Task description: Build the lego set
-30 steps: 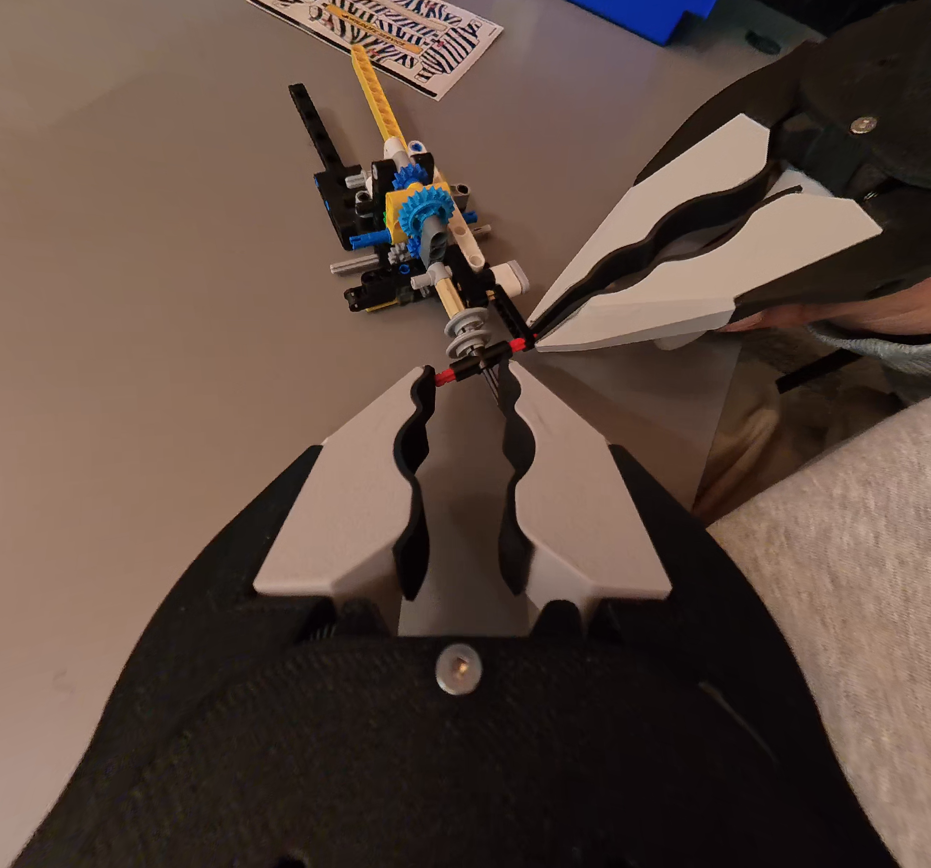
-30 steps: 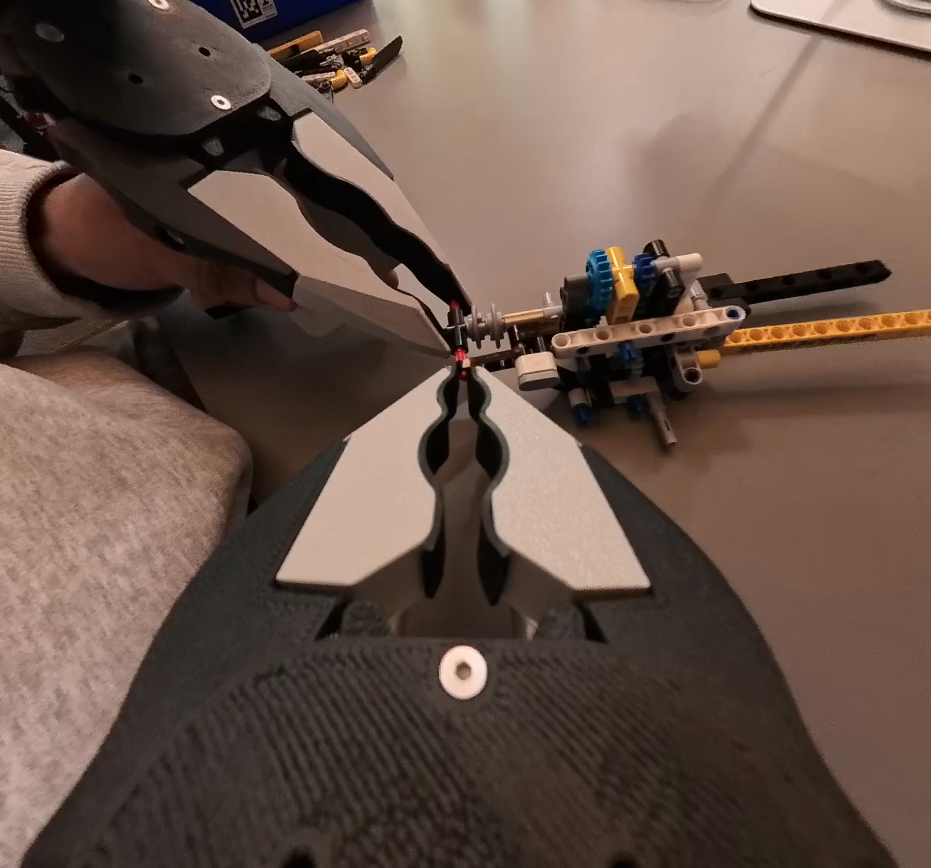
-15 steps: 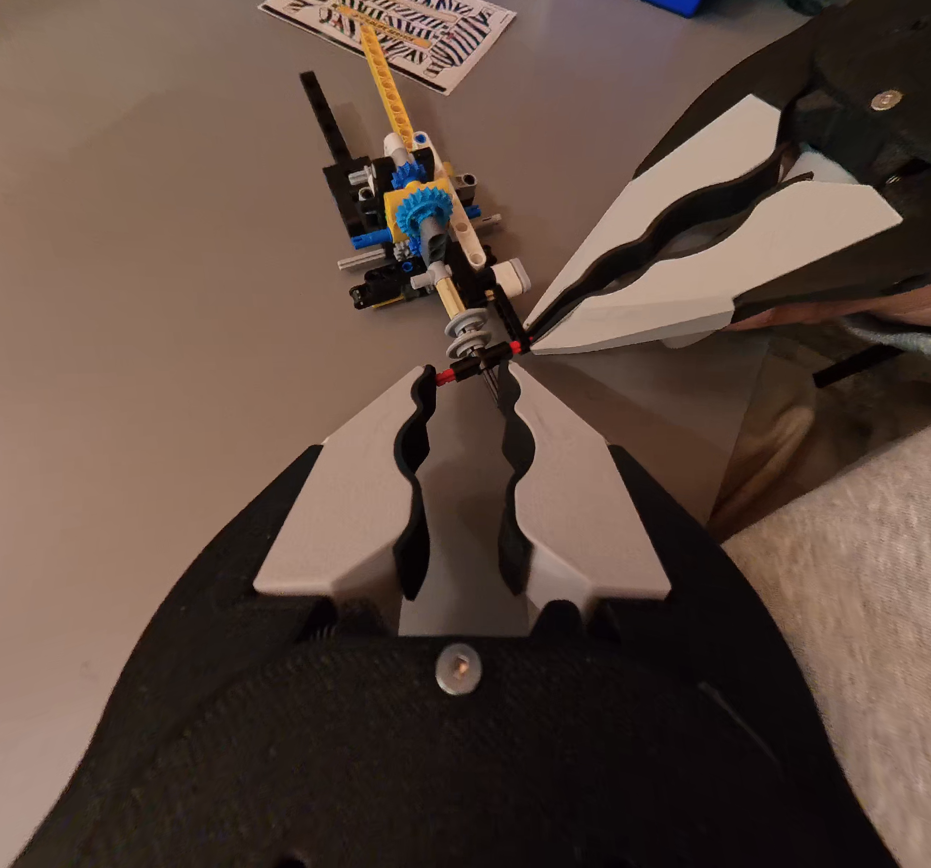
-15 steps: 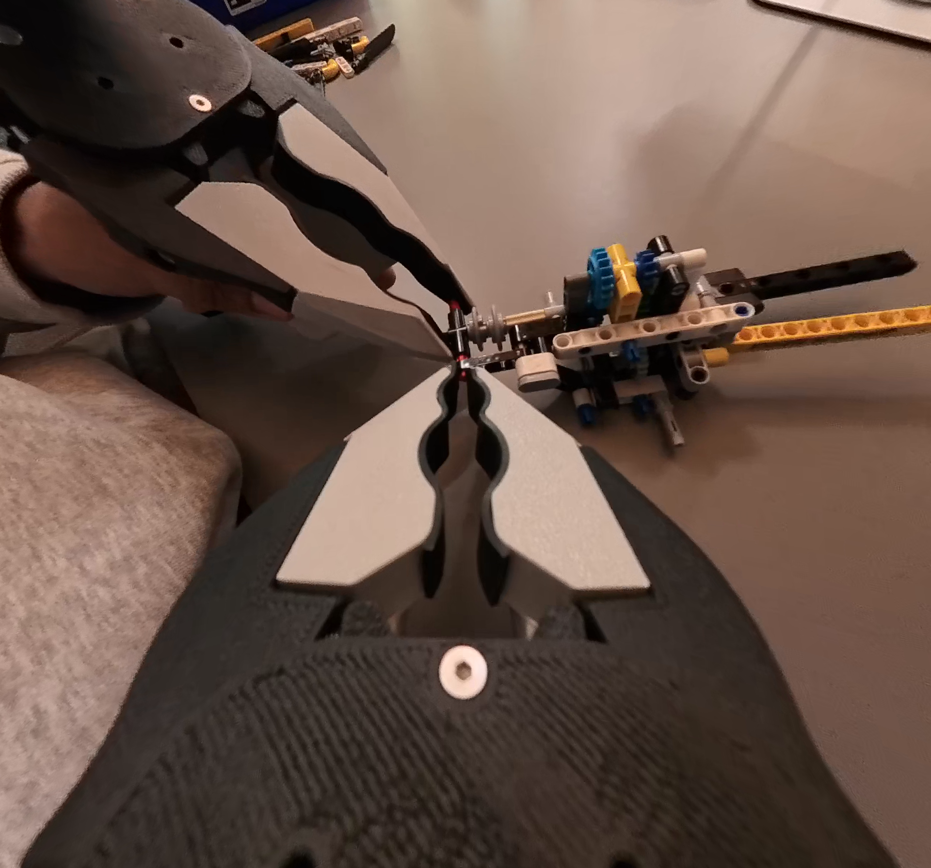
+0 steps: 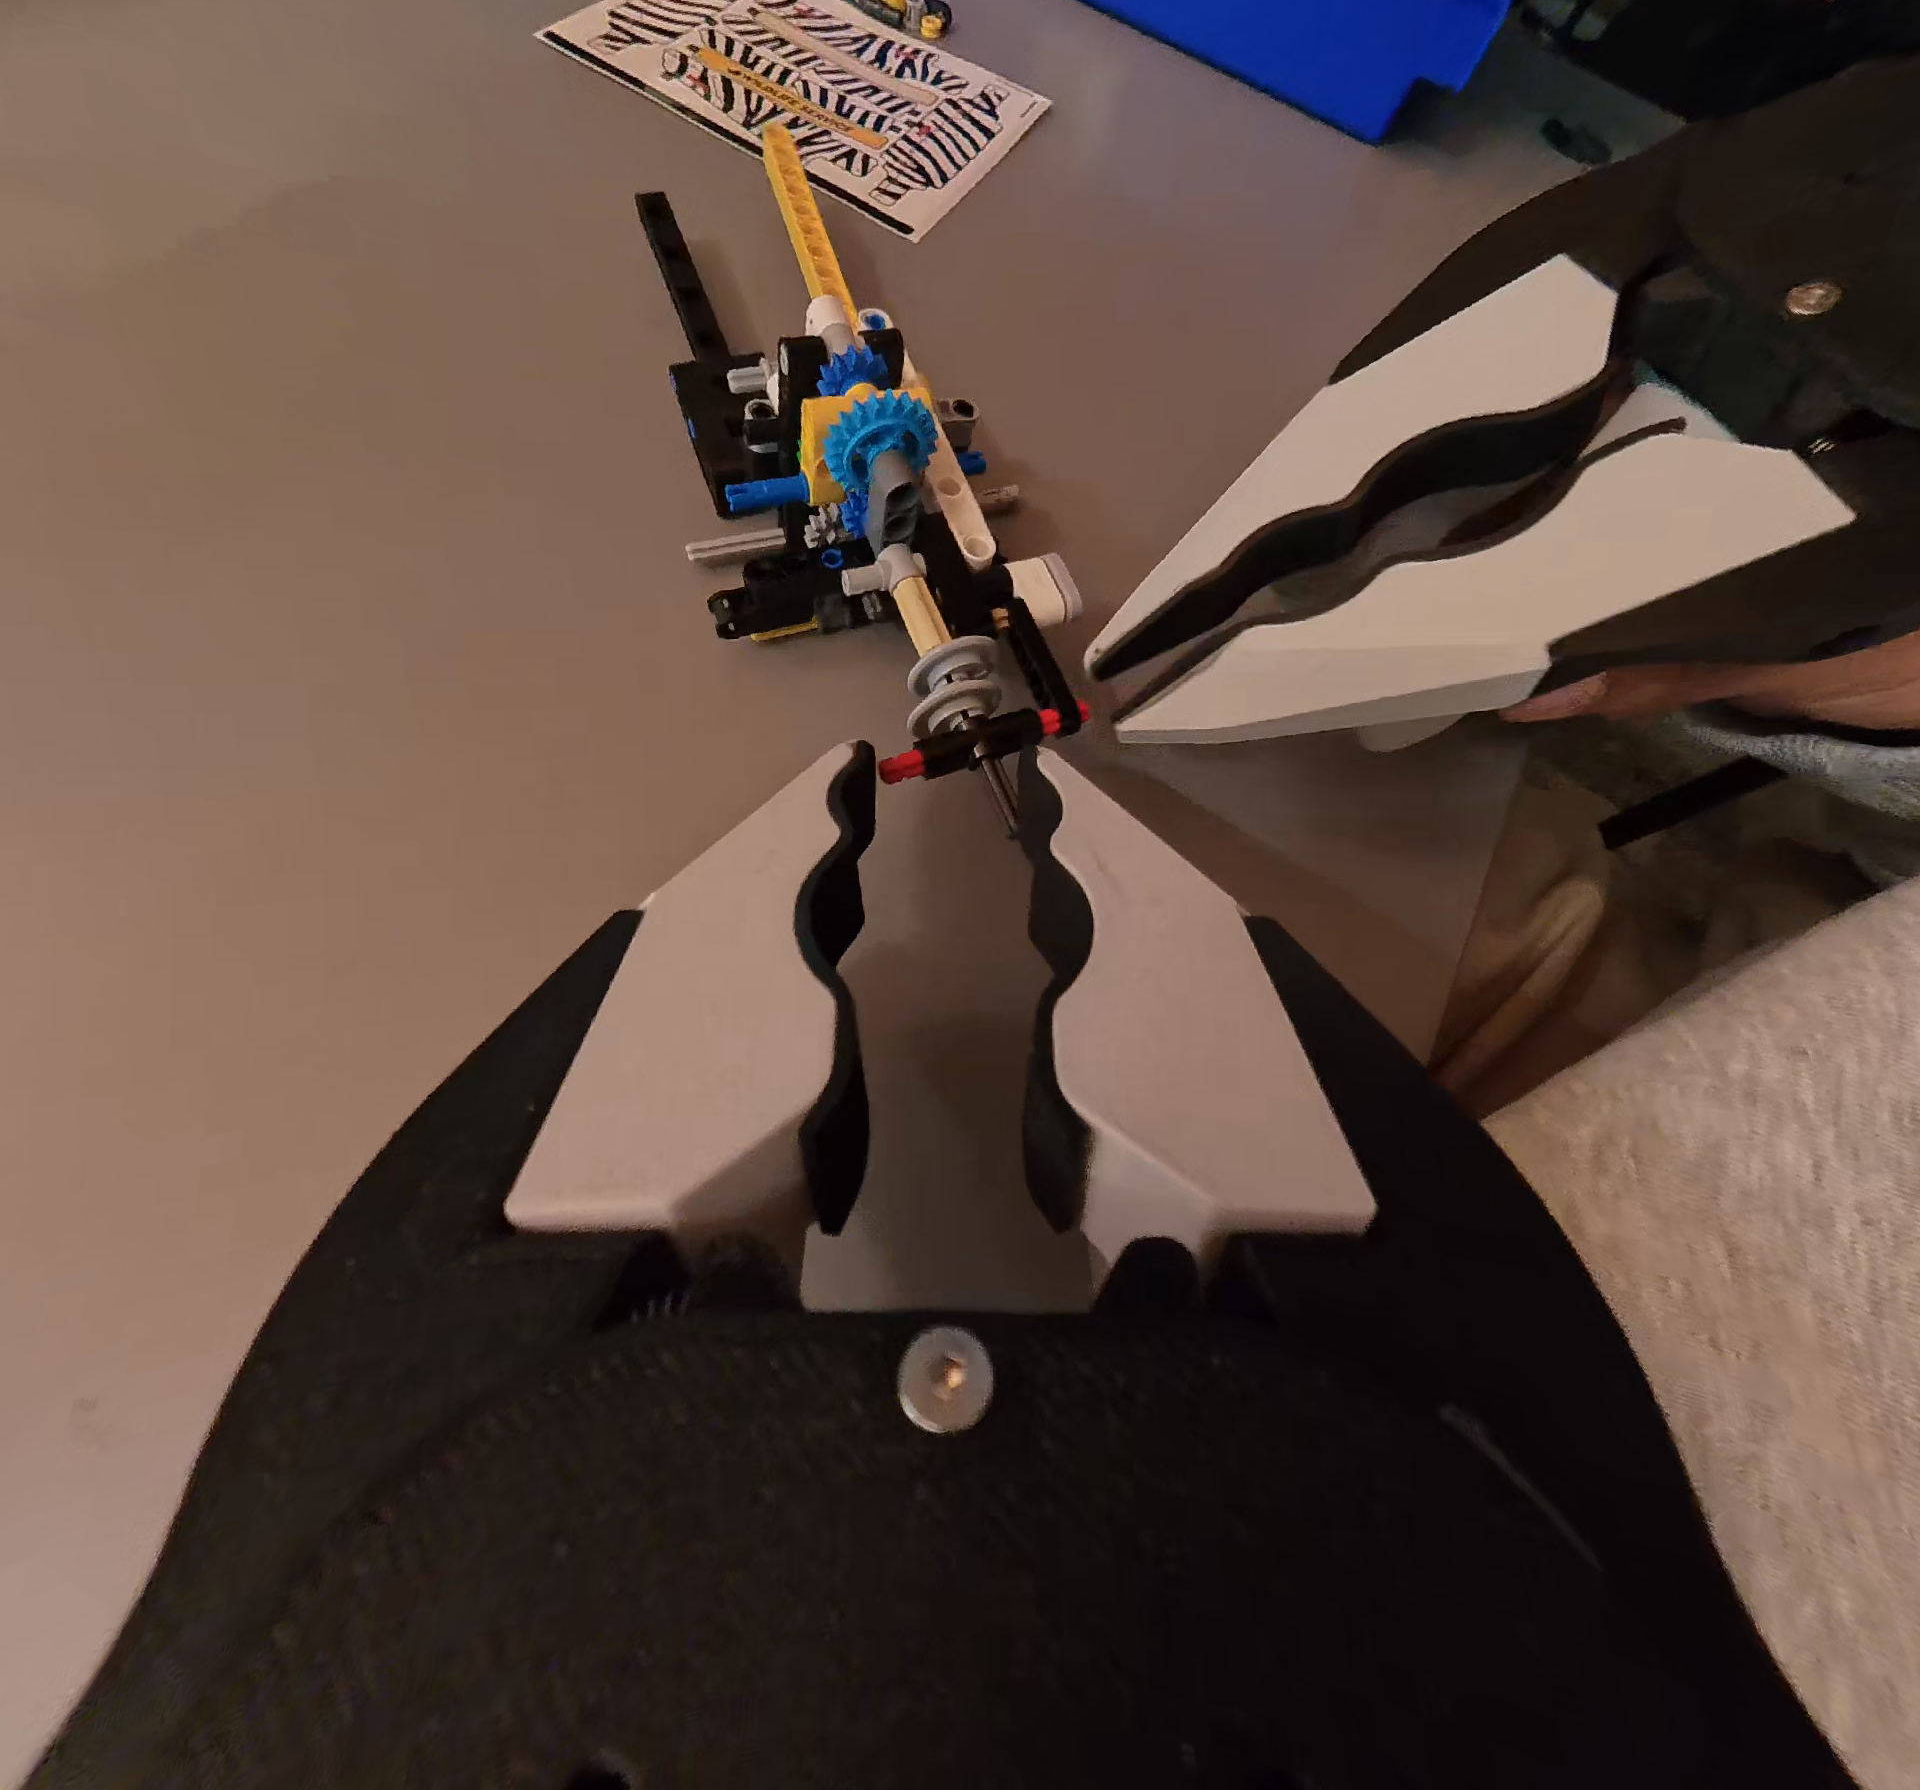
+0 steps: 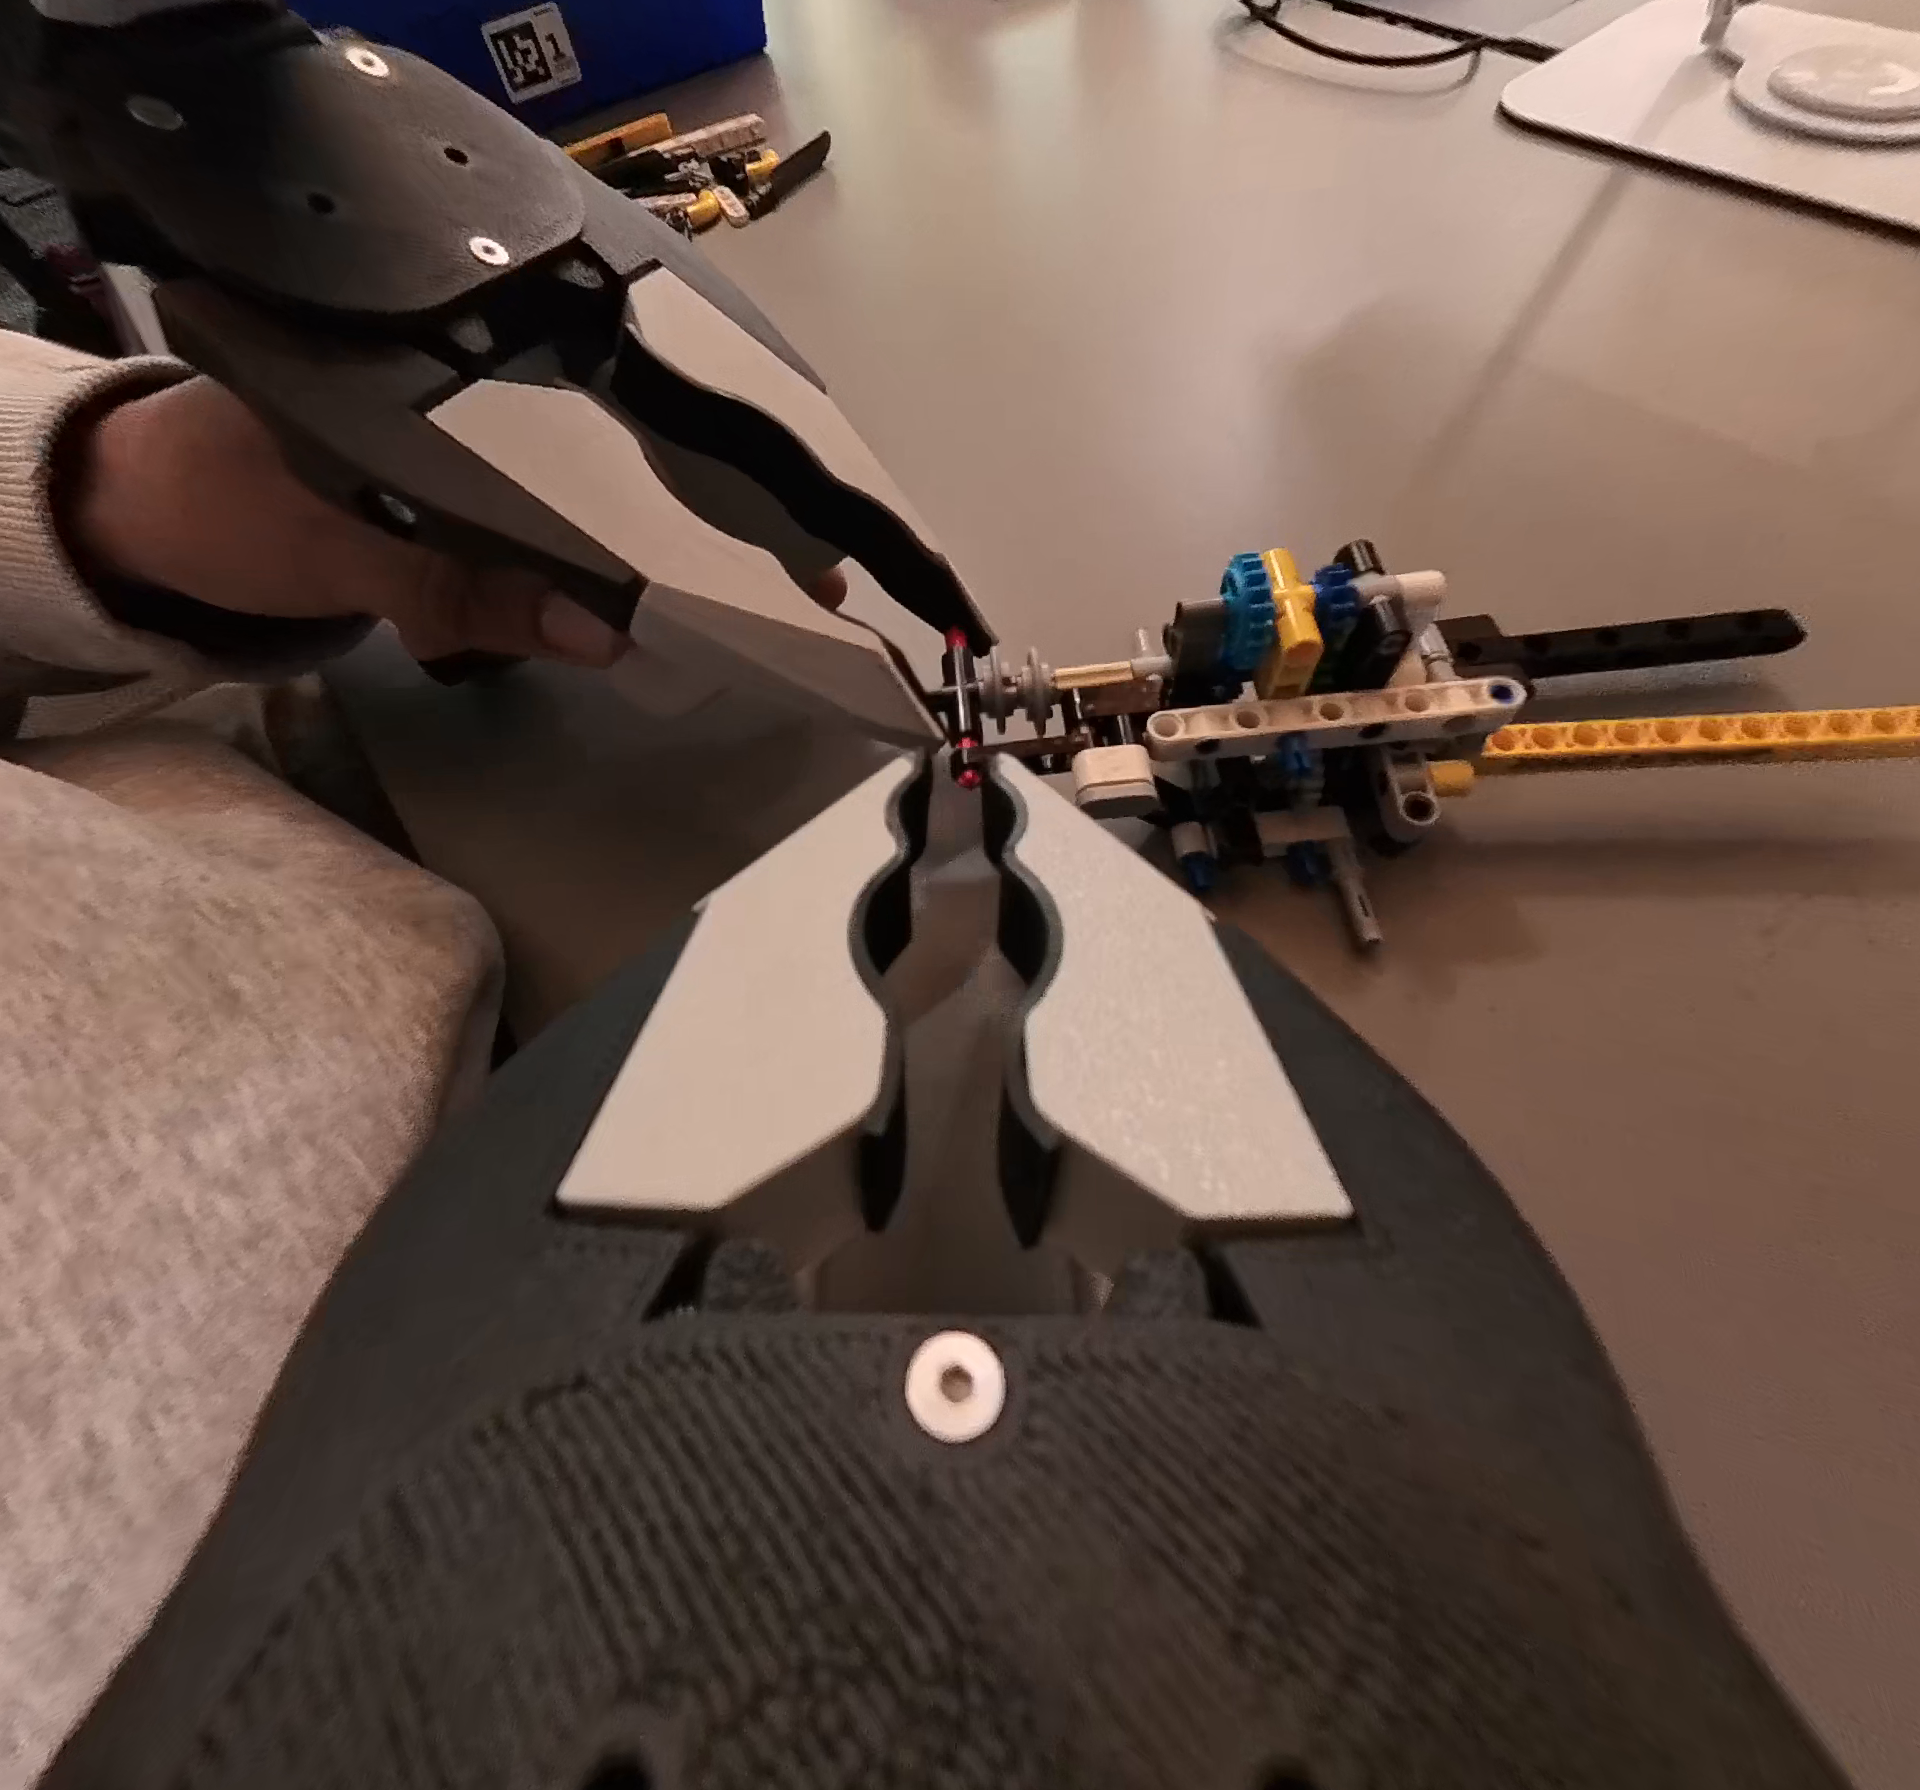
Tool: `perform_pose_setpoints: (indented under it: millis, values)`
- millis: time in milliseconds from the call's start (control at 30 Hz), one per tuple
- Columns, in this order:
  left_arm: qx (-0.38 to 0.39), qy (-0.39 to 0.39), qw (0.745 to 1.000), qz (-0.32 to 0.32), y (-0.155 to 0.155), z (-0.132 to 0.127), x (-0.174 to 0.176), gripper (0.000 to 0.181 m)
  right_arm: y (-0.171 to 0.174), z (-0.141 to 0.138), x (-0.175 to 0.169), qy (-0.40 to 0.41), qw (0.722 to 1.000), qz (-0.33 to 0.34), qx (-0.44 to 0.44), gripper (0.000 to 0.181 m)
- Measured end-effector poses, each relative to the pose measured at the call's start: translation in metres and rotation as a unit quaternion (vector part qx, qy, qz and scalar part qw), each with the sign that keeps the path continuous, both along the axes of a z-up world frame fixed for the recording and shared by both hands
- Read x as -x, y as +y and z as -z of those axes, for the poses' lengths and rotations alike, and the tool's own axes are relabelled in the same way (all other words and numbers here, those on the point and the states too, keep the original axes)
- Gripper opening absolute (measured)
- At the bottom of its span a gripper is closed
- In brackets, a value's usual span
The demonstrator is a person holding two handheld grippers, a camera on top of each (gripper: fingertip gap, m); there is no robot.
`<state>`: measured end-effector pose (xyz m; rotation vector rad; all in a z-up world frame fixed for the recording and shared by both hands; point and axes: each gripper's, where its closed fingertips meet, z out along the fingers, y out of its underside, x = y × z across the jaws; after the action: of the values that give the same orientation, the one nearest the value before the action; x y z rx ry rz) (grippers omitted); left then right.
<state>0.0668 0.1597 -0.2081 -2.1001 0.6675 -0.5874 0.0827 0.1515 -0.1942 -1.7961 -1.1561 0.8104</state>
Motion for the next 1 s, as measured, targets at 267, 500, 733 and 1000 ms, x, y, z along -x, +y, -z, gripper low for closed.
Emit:
perform_pose_setpoints:
  millis: [267,500,733,1000]
  values:
    - [0.000,-0.019,1.000,-0.005,-0.002,-0.003,0.003,0.044,-0.001,0.000,-0.005,0.004,1.000,-0.003,0.006,0.013]
    - [0.004,-0.027,1.000,0.014,-0.008,-0.003,-0.001,0.045,-0.003,0.003,-0.004,-0.009,1.000,-0.008,-0.001,0.013]
    - [-0.003,-0.030,0.999,0.027,-0.011,-0.005,-0.003,0.043,-0.004,0.004,-0.003,-0.010,1.000,-0.009,0.000,0.013]
    - [0.004,-0.036,0.997,0.064,-0.021,-0.004,-0.013,0.038,0.005,0.014,-0.020,-0.043,0.999,-0.001,0.005,0.011]
